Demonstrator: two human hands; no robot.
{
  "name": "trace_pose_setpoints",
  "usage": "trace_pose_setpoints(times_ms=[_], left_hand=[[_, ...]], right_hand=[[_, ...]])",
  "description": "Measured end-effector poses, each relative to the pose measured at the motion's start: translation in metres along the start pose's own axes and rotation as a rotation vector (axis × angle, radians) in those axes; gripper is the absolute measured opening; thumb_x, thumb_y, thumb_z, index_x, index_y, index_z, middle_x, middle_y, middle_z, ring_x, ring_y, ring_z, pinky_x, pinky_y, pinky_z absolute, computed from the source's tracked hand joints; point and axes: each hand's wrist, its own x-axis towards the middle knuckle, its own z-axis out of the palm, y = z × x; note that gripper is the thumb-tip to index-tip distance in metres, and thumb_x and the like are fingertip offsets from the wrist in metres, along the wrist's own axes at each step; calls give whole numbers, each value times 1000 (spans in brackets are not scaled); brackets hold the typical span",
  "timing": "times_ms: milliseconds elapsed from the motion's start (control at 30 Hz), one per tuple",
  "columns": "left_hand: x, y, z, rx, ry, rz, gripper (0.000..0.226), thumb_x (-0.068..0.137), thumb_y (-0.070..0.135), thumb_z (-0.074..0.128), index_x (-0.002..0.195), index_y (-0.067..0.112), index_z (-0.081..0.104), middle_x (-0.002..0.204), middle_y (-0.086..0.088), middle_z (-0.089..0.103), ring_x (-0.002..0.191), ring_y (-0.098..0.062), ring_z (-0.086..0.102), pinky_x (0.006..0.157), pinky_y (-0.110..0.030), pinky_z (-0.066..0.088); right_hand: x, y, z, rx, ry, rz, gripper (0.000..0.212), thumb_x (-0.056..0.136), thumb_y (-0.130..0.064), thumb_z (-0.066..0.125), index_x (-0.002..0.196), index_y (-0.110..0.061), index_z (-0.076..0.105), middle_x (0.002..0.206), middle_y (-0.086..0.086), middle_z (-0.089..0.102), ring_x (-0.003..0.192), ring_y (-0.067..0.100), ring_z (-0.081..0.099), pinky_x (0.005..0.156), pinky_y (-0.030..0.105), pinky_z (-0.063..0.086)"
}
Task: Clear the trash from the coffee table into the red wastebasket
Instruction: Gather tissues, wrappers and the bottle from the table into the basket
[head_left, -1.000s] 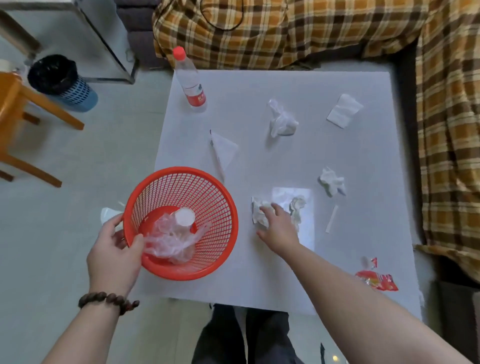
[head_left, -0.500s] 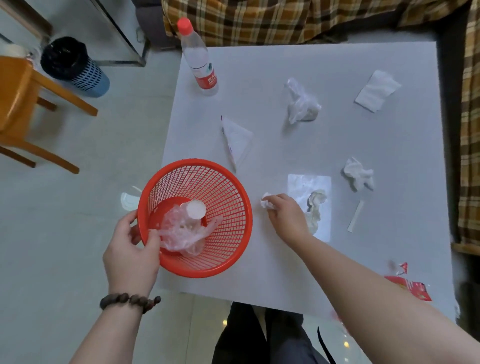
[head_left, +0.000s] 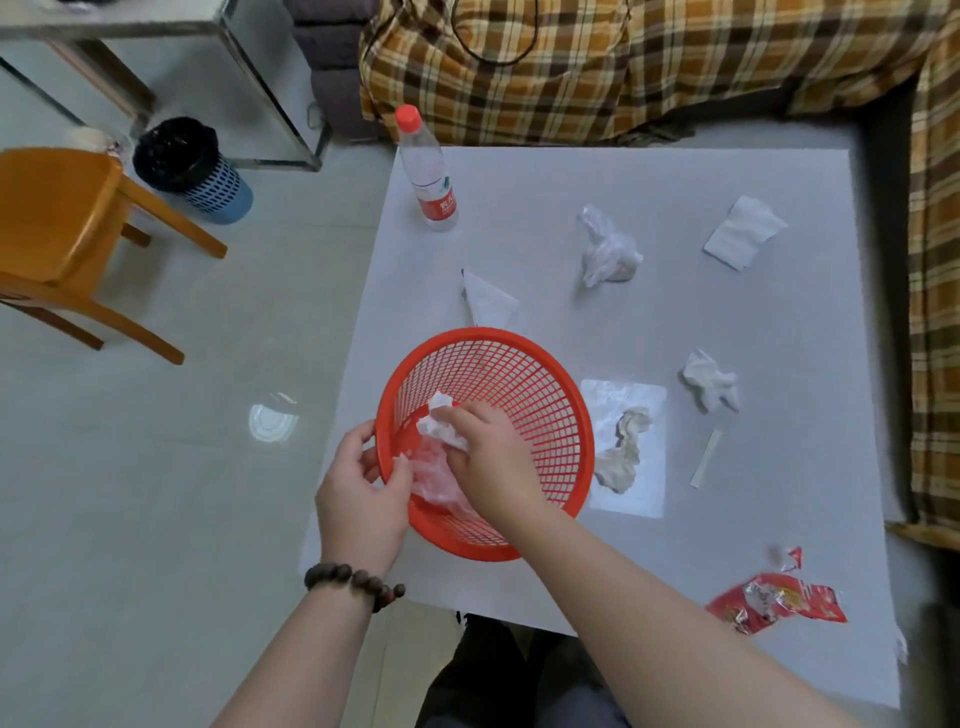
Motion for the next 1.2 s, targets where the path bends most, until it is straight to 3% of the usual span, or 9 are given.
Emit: trace_pose_setpoints(times_ms=[133,233,400,500,667,767,867,967,1200], left_hand=[[-7,1,3,-27,-25,-3,35,84,9,65,110,32,59,99,2,72,92,-13,69,78,-38,58],[-6,2,3,-47,-5,-18,36,84,5,64,108,32,59,94,3,73,87,-13,70,74,-34,58],[1,2,-2,-8,71,-25,36,81,4,64,110,25,60,98,-2,72,91,-17,69,81,-39,56],[4,0,-5,23,112,-22,34,79,4,66,110,20,62,97,-4,72,92,-19,69,83,-41,55],[4,-9,-4,41,127,-23,35,79,6,68,112,16,63,98,-5,72,92,-21,68,85,-44,55],[2,-12,-5,41,105,-1,30,79,11,71,106,22,64,93,2,72,89,-17,69,80,-39,55],[-3,-14,-5,32,77,13,26,78,15,72,90,36,65,87,11,71,82,-11,68,66,-31,54],[-6,-16,-5,31,69,0,34,76,15,71,80,47,64,82,13,70,77,-10,68,57,-26,50],[-11,-18,3,60,120,-11,28,78,11,70,94,33,62,84,11,70,81,-16,69,70,-35,53]], right_hand=[[9,6,-1,-135,-186,95,58,87,-22,58,140,-29,38,146,-1,40,132,23,34,108,46,34],[4,9,-12,-121,-168,67,61,86,-29,62,141,-31,36,149,-3,36,135,21,31,110,44,32],[-12,28,-49,-17,220,-12,32,86,-18,62,118,-16,61,119,3,60,112,19,52,95,25,39],[-19,67,-68,-55,397,115,21,86,-16,61,107,-13,63,107,4,63,104,21,53,85,19,34],[-18,147,-71,-335,152,435,50,83,-22,61,131,-19,48,145,11,35,134,28,28,105,40,33],[-9,182,-66,-542,-58,455,63,85,-30,60,141,-22,33,156,12,15,143,30,13,111,39,26],[-4,200,-60,-616,-81,437,38,83,-21,60,118,-13,49,138,12,38,123,30,36,89,33,41],[-5,203,-57,-632,-54,437,17,83,-6,50,98,-9,56,114,8,49,102,26,43,68,32,39],[-17,191,-69,-243,123,495,18,85,-7,46,91,-8,62,97,8,57,91,27,55,72,35,46]])
